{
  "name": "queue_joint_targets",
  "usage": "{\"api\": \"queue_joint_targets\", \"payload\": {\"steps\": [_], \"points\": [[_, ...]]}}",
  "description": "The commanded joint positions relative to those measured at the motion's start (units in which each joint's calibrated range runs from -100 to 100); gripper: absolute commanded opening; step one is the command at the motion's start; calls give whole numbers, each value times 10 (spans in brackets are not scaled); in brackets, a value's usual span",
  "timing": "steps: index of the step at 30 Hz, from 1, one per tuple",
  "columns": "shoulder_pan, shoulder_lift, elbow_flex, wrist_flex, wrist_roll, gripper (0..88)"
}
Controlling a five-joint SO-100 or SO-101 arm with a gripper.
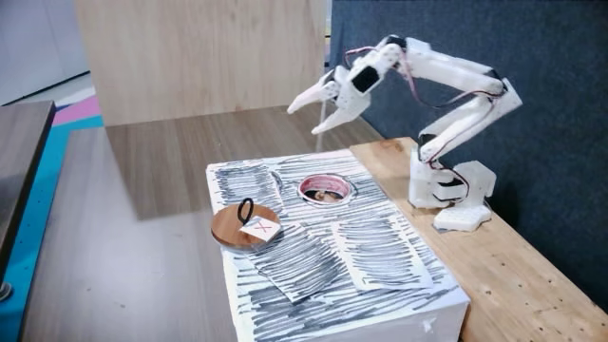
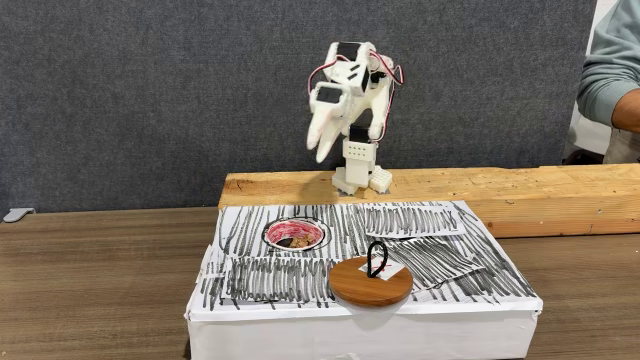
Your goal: Pick the brown debris from the hole.
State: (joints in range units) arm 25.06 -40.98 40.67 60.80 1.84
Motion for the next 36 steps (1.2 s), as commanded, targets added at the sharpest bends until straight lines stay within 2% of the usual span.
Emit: {"api": "queue_joint_targets", "payload": {"steps": [1,8,12,22,31,36], "points": [[17,45,-25,4,-7,239],[17,61,-18,86,-10,239],[17,63,-16,95,-6,239],[16,82,56,88,12,239],[21,175,55,83,11,239],[62,186,56,20,15,239]]}}
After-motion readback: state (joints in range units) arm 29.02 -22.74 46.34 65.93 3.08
